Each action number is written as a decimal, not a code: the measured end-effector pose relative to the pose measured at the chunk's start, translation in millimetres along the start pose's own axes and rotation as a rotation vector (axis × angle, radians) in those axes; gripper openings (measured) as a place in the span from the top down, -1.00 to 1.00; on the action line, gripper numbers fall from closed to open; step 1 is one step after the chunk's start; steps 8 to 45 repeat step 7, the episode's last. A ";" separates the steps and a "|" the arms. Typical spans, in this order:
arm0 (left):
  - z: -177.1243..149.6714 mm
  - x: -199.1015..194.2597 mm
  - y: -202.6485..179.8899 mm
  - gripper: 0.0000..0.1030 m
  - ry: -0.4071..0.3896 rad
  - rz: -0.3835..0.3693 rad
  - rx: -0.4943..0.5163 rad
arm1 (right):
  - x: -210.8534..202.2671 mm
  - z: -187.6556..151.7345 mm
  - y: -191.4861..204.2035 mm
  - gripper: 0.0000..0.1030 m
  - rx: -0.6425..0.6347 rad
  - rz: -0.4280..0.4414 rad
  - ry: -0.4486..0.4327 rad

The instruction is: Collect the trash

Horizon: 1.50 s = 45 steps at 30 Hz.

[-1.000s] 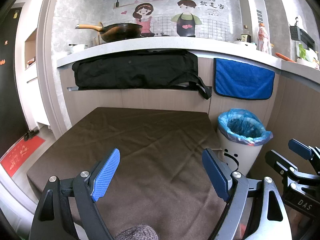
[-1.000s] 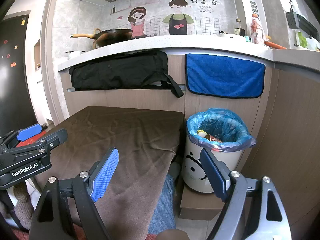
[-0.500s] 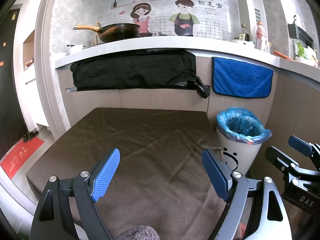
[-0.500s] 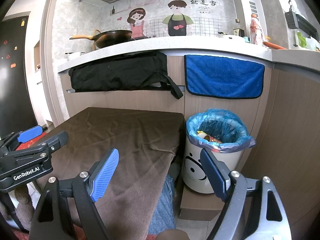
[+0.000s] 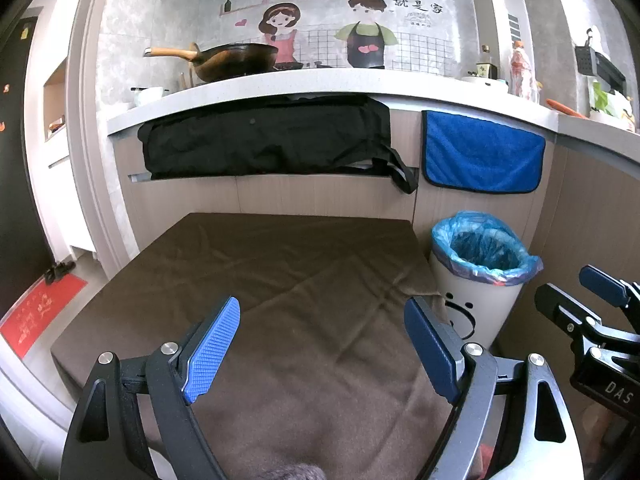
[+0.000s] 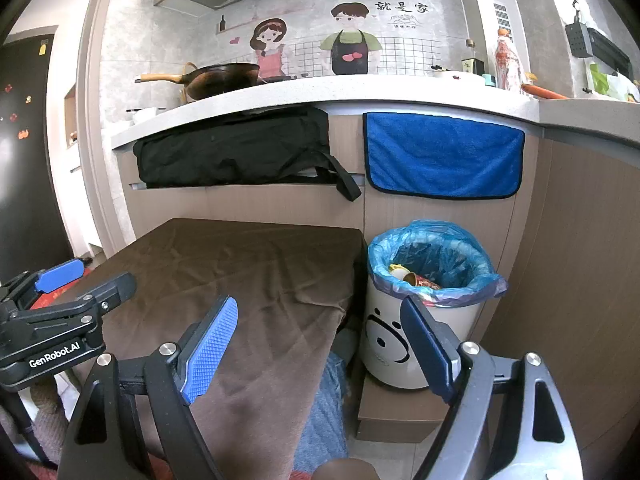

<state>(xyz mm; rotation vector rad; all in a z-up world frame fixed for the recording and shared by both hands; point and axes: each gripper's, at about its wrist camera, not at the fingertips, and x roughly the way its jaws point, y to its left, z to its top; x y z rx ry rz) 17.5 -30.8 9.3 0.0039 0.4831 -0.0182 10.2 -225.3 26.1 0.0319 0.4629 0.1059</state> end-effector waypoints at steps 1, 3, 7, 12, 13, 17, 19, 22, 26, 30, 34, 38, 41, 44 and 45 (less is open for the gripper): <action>0.3 -0.3 0.4 -0.64 -0.001 0.000 0.001 | -0.9 -1.0 0.4 -0.58 0.002 0.000 0.000; 0.0 0.1 -0.1 -0.64 -0.001 -0.004 0.005 | -0.7 -0.8 0.4 -0.58 0.002 -0.001 0.000; 0.2 6.3 4.7 -0.64 0.010 -0.028 0.013 | 0.7 -0.7 1.1 -0.58 0.003 -0.012 0.005; 0.2 6.3 4.7 -0.64 0.010 -0.028 0.013 | 0.7 -0.7 1.1 -0.58 0.003 -0.012 0.005; 0.2 6.3 4.7 -0.64 0.010 -0.028 0.013 | 0.7 -0.7 1.1 -0.58 0.003 -0.012 0.005; 0.2 6.3 4.7 -0.64 0.010 -0.028 0.013 | 0.7 -0.7 1.1 -0.58 0.003 -0.012 0.005; 0.2 6.3 4.7 -0.64 0.010 -0.028 0.013 | 0.7 -0.7 1.1 -0.58 0.003 -0.012 0.005; 0.2 6.3 4.7 -0.64 0.010 -0.028 0.013 | 0.7 -0.7 1.1 -0.58 0.003 -0.012 0.005; 0.2 6.3 4.7 -0.64 0.010 -0.028 0.013 | 0.7 -0.7 1.1 -0.58 0.003 -0.012 0.005; 0.2 6.3 4.7 -0.64 0.010 -0.028 0.013 | 0.7 -0.7 1.1 -0.58 0.003 -0.012 0.005; 0.2 6.3 4.7 -0.64 0.010 -0.028 0.013 | 0.7 -0.7 1.1 -0.58 0.003 -0.012 0.005; 0.2 6.3 4.7 -0.64 0.010 -0.028 0.013 | 0.7 -0.7 1.1 -0.58 0.003 -0.012 0.005; 0.2 6.3 4.7 -0.64 0.010 -0.028 0.013 | 0.7 -0.7 1.1 -0.58 0.003 -0.012 0.005; 0.2 6.3 4.7 -0.64 0.010 -0.028 0.013 | 0.7 -0.7 1.1 -0.58 0.003 -0.012 0.005; 0.2 6.3 4.7 -0.64 0.010 -0.028 0.013 | 0.7 -0.7 1.1 -0.58 0.003 -0.012 0.005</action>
